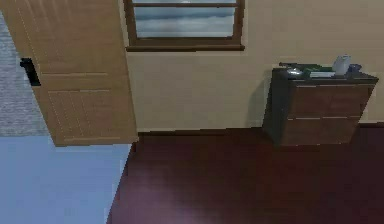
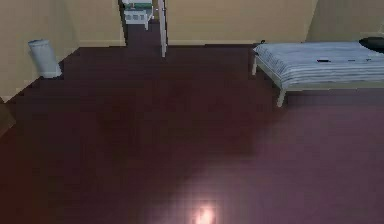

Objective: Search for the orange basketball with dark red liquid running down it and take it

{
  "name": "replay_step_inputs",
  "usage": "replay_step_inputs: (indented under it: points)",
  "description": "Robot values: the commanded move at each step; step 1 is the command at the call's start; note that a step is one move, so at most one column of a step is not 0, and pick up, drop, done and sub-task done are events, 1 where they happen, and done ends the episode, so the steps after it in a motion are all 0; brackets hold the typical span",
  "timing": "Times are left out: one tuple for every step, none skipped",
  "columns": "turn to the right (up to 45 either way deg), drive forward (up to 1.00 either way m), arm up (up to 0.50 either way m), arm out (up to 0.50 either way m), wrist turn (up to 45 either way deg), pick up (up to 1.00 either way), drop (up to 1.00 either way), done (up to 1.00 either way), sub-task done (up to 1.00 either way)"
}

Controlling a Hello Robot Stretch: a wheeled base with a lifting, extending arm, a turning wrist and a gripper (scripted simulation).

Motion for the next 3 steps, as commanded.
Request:
replay_step_inputs:
  points:
    - [0.0, 0.5, 0.0, 0.0, 0.0, 0.0, 0.0, 0.0, 0.0]
    - [-45.0, 0.0, 0.0, 0.0, 0.0, 0.0, 0.0, 0.0, 0.0]
    - [-24.0, 0.0, 0.0, 0.0, 0.0, 0.0, 0.0, 0.0, 0.0]
